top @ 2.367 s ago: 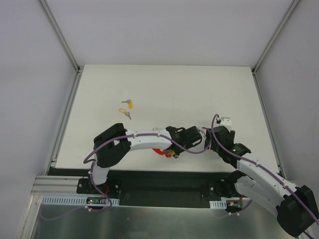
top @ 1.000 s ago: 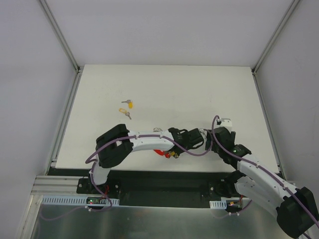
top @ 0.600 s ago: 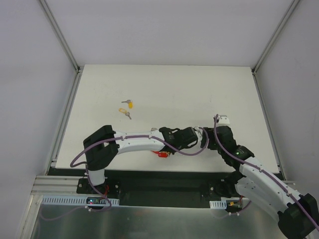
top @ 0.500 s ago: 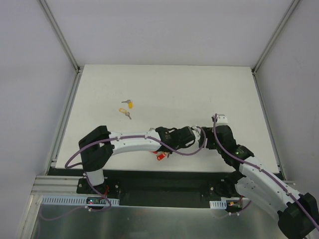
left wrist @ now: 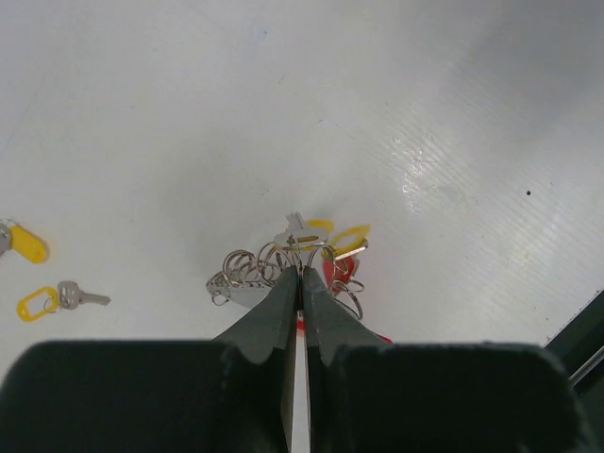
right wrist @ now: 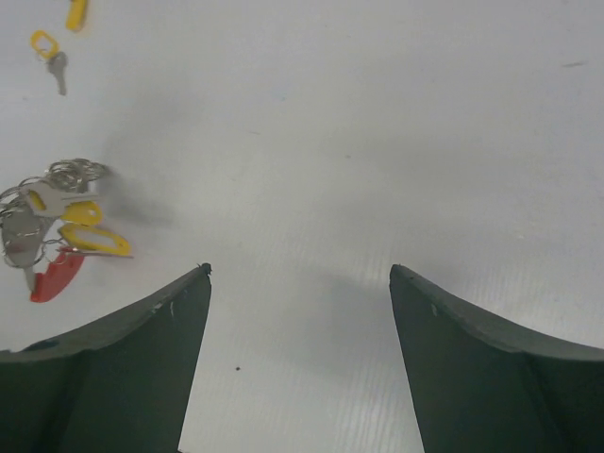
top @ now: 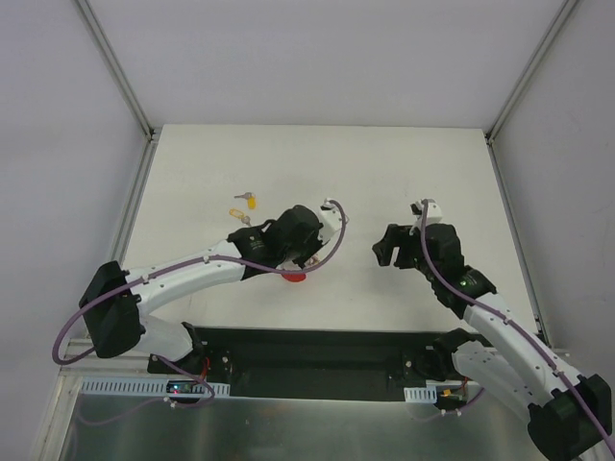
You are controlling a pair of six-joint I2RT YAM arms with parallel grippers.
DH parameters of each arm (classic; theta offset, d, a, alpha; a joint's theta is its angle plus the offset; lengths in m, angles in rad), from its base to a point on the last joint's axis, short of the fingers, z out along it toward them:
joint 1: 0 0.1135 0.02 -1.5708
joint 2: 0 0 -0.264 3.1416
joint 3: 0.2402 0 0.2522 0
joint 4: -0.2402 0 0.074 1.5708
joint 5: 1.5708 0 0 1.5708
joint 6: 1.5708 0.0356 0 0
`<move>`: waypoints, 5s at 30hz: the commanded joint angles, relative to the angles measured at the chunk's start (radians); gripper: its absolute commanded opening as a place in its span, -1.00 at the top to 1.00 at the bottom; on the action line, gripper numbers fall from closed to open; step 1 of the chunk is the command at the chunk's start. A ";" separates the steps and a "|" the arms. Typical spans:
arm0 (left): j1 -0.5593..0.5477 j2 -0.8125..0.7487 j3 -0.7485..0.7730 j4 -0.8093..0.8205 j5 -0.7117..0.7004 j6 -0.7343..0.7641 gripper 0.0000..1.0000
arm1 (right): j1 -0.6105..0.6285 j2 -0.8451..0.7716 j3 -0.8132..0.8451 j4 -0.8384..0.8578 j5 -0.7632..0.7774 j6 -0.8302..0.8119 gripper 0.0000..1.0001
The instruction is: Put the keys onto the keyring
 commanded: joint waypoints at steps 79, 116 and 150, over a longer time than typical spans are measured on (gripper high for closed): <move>0.141 -0.329 -0.078 0.177 0.483 0.092 1.00 | 0.231 0.308 0.230 0.386 -0.706 -0.236 0.45; 0.161 -0.319 -0.074 0.179 0.347 -0.013 1.00 | 0.278 0.303 0.335 0.072 -0.722 -0.543 0.97; 0.162 -0.394 -0.150 0.211 0.632 0.244 1.00 | 0.173 0.351 0.368 0.187 -0.788 -0.544 0.14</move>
